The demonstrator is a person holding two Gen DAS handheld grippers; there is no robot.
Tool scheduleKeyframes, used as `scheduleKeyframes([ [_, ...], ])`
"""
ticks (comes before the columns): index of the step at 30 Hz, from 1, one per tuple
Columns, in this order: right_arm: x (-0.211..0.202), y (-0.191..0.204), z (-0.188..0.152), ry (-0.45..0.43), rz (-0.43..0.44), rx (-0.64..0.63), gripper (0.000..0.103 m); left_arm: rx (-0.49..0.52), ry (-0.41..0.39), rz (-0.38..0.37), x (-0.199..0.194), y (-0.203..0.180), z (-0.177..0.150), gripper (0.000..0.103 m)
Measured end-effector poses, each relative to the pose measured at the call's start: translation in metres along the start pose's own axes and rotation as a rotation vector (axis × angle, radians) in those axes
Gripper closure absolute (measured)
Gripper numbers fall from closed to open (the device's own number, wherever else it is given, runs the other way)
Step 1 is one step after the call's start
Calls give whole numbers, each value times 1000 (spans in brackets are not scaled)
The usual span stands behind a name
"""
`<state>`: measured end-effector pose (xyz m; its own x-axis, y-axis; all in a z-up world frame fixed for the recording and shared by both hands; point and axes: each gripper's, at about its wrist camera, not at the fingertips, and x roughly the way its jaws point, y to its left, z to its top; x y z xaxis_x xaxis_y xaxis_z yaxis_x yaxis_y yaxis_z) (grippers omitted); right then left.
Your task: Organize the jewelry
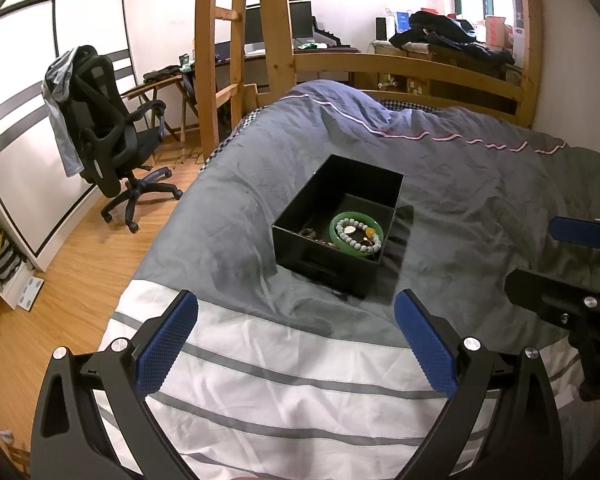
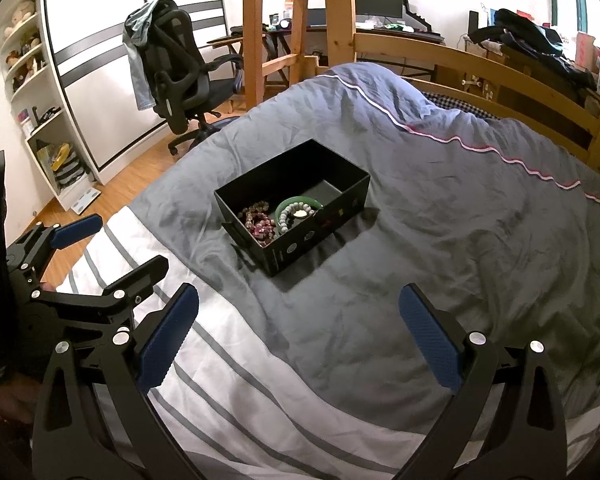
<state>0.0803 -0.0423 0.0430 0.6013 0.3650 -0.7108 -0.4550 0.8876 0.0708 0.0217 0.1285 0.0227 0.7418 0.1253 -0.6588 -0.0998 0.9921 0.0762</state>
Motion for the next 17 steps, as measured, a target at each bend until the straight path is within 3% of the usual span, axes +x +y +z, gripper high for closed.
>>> scheduleKeyframes([
  [17, 4, -1, -5, 2, 0, 12, 4, 19, 12, -20, -2, -1, 2, 6],
])
